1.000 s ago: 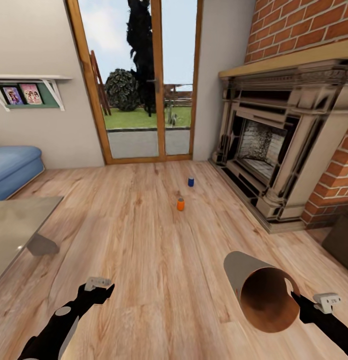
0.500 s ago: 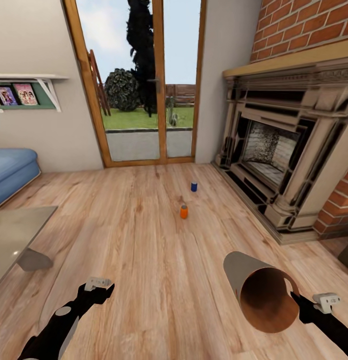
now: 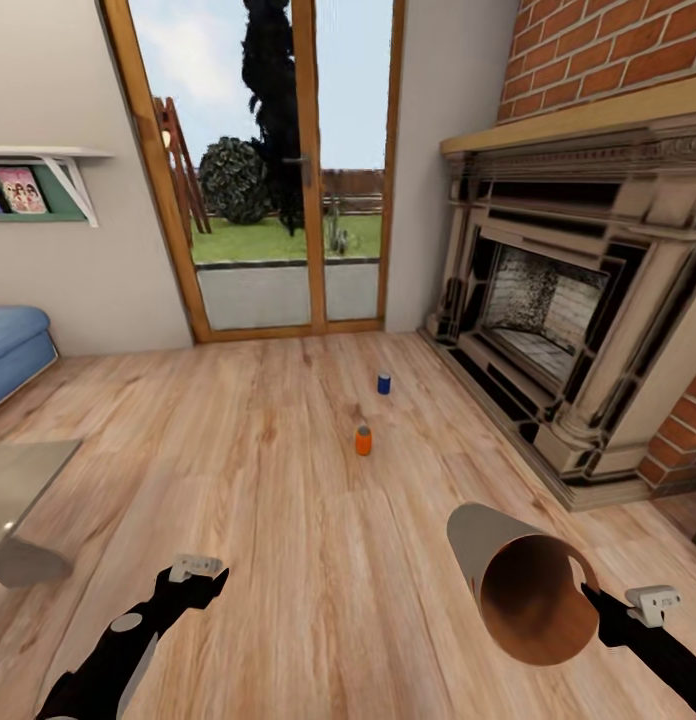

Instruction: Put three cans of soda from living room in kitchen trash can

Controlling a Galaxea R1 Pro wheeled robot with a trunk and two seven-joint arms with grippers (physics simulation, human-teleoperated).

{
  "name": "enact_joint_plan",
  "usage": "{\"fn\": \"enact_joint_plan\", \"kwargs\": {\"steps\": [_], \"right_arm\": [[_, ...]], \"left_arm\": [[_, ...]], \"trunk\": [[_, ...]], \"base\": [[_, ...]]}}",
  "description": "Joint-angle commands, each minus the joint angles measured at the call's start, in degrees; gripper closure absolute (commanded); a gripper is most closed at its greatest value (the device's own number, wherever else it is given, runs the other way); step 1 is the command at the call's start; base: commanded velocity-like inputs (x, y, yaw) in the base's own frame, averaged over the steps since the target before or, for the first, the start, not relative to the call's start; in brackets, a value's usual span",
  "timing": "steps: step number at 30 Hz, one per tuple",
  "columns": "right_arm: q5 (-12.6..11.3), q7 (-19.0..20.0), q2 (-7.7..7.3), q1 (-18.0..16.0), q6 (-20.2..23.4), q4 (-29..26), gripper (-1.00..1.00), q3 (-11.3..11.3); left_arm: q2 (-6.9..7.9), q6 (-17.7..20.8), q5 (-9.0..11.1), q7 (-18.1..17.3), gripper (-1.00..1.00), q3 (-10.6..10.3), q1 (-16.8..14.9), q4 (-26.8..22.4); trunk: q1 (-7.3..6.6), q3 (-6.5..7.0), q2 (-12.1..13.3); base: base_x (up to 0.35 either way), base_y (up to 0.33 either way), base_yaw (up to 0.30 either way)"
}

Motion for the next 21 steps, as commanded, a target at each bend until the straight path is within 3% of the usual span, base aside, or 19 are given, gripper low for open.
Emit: {"fn": "enact_joint_plan", "kwargs": {"steps": [1,21], "right_arm": [[-0.7,0.4,0.01,0.0,0.1,-0.1,1.0,-0.1],[-0.7,0.4,0.01,0.0,0.1,-0.1,1.0,-0.1]], "left_arm": [[0.0,0.0,0.0,0.0,-1.0,0.0,0.0,0.1],[-0.09,-0.9,-0.1,0.0,-1.0,0.0,0.0,1.2]], "trunk": [[0.0,0.04,0.0],[0.0,0.99,0.0]], "base": [[0.328,0.0,-0.193],[0.328,0.0,-0.216]]}}
